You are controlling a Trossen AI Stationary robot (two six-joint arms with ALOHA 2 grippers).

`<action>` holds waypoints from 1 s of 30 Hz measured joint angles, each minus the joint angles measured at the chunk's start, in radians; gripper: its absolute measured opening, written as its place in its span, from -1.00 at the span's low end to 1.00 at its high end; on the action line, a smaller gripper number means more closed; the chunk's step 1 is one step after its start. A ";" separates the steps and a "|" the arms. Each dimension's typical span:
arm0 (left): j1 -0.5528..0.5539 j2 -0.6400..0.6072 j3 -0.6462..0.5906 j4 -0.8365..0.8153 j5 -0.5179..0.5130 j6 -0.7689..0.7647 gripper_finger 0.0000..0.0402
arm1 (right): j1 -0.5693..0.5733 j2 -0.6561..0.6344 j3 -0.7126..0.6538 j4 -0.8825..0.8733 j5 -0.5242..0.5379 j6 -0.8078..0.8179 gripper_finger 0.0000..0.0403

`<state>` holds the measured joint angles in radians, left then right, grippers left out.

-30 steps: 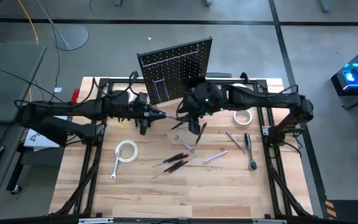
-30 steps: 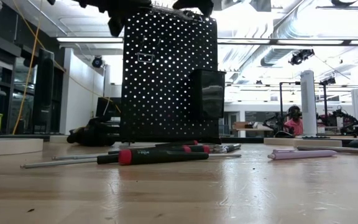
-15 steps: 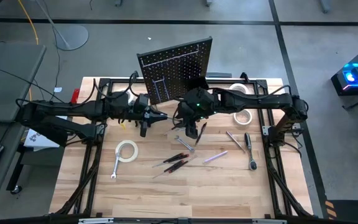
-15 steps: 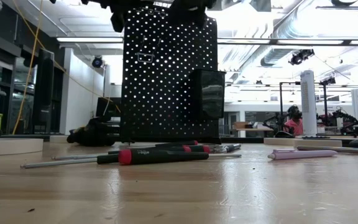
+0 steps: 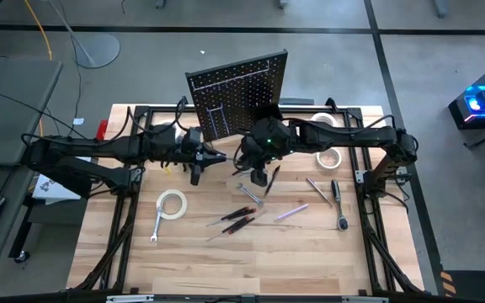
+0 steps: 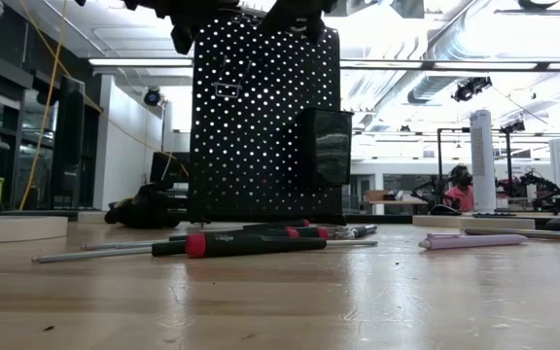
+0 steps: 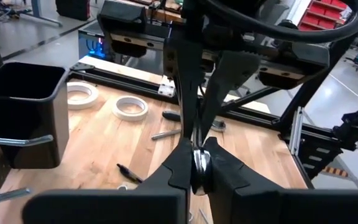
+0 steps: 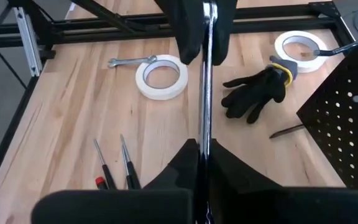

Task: Hang tools onto peg board
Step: Hang the silver wrench on the peg board

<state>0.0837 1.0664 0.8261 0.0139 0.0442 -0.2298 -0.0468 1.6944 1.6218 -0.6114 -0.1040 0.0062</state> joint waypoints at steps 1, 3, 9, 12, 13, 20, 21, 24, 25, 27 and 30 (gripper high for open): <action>0.000 0.000 0.000 -0.005 0.002 0.000 -0.82 | 0.000 -0.002 0.000 -0.004 0.001 -0.003 -0.98; 0.000 0.000 0.000 -0.021 0.002 -0.004 -0.69 | 0.000 -0.010 0.000 -0.033 0.004 -0.007 -0.98; 0.000 -0.035 0.000 -0.127 0.000 -0.046 -0.34 | 0.002 -0.033 0.000 -0.178 0.047 -0.007 -0.99; -0.010 -0.059 0.000 -0.182 0.020 -0.073 -0.24 | 0.003 -0.036 0.000 -0.193 0.049 -0.007 -0.99; -0.013 -0.064 -0.001 -0.187 0.022 -0.090 -0.23 | 0.003 -0.036 0.000 -0.182 0.053 -0.007 -0.99; -0.065 -0.052 -0.159 0.253 -0.116 -0.229 -0.22 | -0.005 -0.037 0.000 0.107 0.155 -0.017 -1.00; -0.068 -0.050 -0.180 0.325 -0.148 -0.230 -0.23 | -0.007 -0.038 0.000 0.149 0.158 -0.011 -1.00; -0.071 -0.049 -0.217 0.517 -0.240 -0.213 -0.25 | -0.013 -0.038 0.000 0.239 0.161 -0.006 -1.00; -0.071 -0.050 -0.220 0.573 -0.267 -0.196 -0.25 | -0.013 -0.038 0.000 0.261 0.163 -0.004 -1.00; -0.071 -0.050 -0.220 0.656 -0.299 -0.141 -0.25 | -0.012 -0.038 0.000 0.306 0.163 0.002 -1.00; -0.071 -0.050 -0.220 0.711 -0.331 -0.058 -0.26 | -0.012 -0.038 0.000 0.382 0.163 0.020 -1.00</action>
<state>0.0128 1.0161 0.6060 0.7251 -0.2870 -0.2876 -0.0589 1.6562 1.6218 -0.2298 0.0586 0.0257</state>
